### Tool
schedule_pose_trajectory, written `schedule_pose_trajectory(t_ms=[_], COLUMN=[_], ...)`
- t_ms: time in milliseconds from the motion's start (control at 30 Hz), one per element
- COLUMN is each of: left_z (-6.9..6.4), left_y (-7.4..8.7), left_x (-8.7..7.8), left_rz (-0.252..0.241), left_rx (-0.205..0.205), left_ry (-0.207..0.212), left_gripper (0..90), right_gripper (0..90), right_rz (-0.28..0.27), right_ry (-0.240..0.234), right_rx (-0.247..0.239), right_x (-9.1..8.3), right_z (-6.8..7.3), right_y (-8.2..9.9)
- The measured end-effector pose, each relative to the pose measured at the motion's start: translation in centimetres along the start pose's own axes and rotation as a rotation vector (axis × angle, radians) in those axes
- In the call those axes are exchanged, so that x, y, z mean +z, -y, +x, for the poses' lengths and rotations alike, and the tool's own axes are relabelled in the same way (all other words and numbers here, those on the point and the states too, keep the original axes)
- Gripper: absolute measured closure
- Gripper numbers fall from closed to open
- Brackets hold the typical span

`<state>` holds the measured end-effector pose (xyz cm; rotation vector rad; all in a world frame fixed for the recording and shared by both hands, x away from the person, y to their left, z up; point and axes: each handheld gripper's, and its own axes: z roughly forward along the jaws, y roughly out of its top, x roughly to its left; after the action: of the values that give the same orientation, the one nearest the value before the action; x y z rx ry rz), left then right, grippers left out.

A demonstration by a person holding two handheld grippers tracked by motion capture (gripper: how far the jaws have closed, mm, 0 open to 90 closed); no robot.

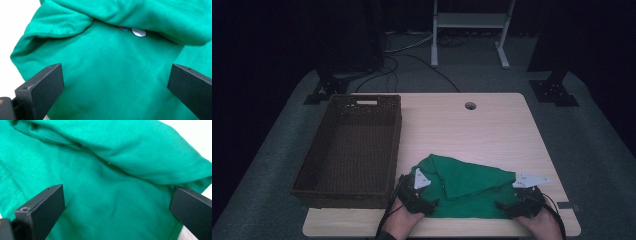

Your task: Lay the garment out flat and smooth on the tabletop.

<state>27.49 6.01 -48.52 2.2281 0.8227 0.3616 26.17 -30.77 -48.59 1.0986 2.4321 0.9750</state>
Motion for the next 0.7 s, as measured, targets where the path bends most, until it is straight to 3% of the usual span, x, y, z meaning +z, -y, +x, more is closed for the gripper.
schedule_pose_trajectory(t_ms=[200, 367, 700], left_z=[-0.7, -0.6, -0.5], left_y=[0.4, 0.2, 0.2], left_x=[-0.4, -0.4, -0.2], left_rz=[0.001, 0.005, 0.001], left_rx=[0.015, 0.021, 0.034], left_ry=[0.013, 0.02, 0.034], left_gripper=[0.0, 0.0, 0.0], right_gripper=[0.0, 0.0, 0.0], right_rz=[0.005, 0.015, -0.025], right_ry=[0.005, -0.009, -0.018], right_rx=[0.005, -0.002, 0.008], right_x=[-0.7, -0.9, -1.8], right_z=[1.0, 0.9, 0.9], right_y=[0.7, 0.6, 0.1])
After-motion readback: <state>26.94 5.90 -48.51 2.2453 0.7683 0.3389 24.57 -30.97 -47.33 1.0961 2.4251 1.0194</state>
